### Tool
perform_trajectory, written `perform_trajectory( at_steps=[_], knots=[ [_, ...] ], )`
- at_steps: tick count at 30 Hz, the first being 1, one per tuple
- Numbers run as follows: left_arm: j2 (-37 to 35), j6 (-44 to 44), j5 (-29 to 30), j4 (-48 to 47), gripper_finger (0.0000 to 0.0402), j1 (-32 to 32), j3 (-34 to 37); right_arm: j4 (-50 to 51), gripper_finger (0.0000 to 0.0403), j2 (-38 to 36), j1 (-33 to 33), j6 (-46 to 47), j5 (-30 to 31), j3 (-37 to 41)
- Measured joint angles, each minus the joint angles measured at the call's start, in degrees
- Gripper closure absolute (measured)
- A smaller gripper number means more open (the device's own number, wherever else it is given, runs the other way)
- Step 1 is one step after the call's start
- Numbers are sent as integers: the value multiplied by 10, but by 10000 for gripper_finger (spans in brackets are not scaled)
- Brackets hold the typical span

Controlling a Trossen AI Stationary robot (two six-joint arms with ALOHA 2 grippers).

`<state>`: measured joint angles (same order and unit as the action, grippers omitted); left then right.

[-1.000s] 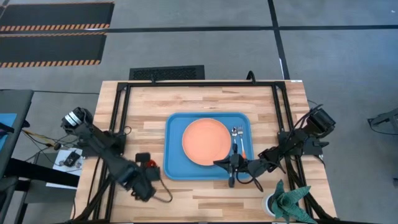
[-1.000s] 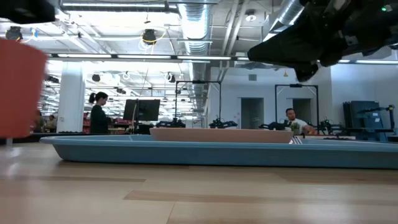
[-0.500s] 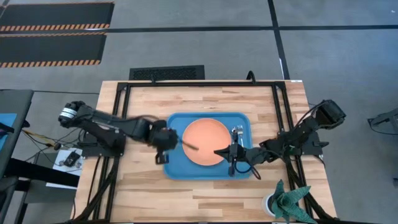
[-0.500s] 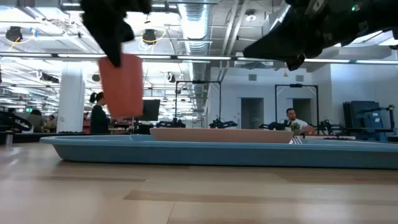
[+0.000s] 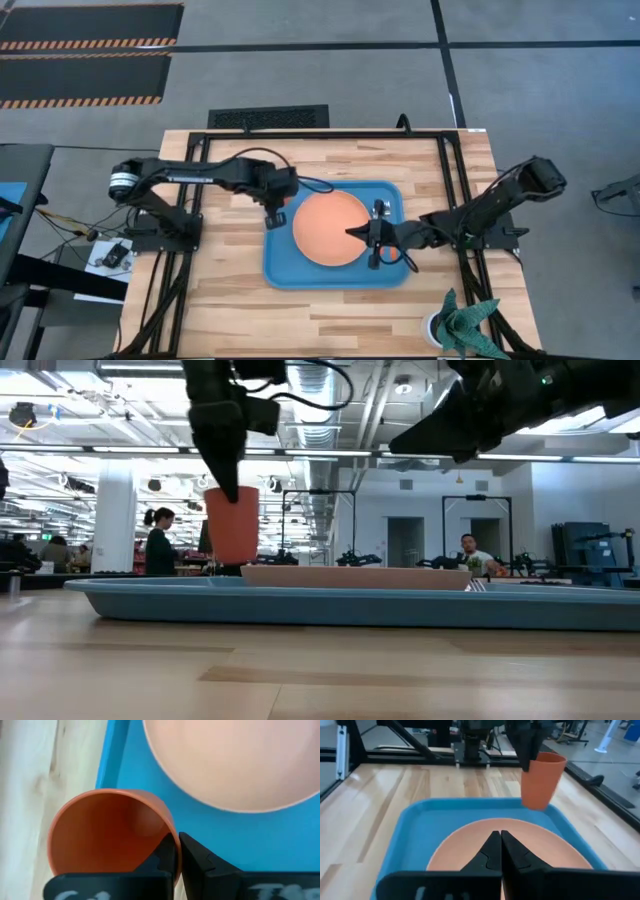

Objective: Pick and place plate/cup/fork/spoon on tray
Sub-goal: Put the orange cup on the blue serving tray to the top left of the light orange plate

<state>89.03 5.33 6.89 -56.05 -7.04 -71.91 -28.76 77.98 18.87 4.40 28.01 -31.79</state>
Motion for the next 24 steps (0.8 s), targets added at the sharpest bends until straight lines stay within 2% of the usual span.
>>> perform_trajectory(
  at_steps=[6, 11, 15, 24],
  knots=[
    [43, -12, -2, -17, 401, -7, -45, 6, 396, -6, -25, -26, -26, 0],
    [50, -17, -2, -25, 401, -28, -45, 16, 396, -8, -42, -33, -52, 0],
    [59, -23, -25, 3, 401, -40, -46, 18, 396, -9, -53, -43, -59, 0],
    [100, -30, -40, -10, 401, -42, -45, 18, 396, -11, -60, -55, -72, 0]
  ],
)
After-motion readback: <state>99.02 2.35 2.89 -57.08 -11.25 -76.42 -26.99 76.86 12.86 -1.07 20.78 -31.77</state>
